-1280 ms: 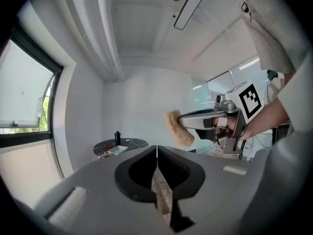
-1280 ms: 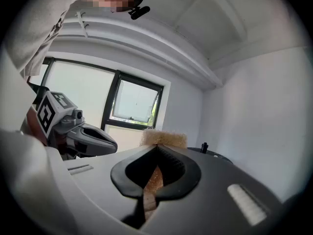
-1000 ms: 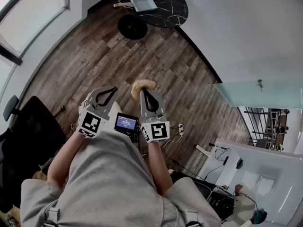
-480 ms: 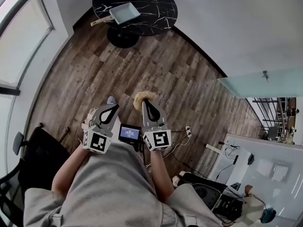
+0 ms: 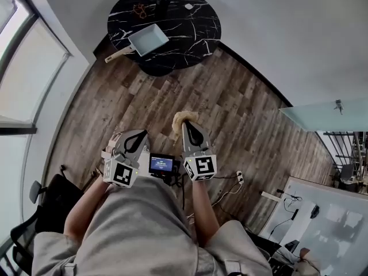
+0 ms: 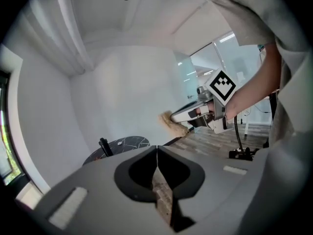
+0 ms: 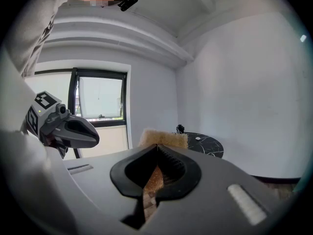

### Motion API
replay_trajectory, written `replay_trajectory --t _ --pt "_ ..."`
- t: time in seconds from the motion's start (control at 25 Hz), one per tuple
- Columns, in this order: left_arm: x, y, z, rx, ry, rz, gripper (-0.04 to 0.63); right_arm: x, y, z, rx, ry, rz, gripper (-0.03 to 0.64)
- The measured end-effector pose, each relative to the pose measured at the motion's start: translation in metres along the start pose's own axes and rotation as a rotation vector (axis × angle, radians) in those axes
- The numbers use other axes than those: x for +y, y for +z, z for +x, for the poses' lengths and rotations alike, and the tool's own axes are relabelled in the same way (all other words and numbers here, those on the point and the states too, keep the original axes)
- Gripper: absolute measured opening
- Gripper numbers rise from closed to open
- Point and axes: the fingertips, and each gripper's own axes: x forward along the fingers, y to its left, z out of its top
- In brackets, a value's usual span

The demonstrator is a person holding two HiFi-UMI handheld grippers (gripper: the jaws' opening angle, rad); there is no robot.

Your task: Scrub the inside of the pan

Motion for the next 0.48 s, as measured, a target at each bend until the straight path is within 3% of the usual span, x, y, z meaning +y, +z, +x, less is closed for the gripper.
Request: replay_trajectory --t 0.2,0.48 --pt "0.052 -0.013 0.024 0.037 0.104 -0.06 0.006 -0.021 0.013 0.056 -0.005 0.046 -0.026 0.02" --pt "0.121 -0.043 0.054 0.06 0.151 -0.118 0.006 -0.032 0.023 0.129 0.028 0.077 -0.071 0.02"
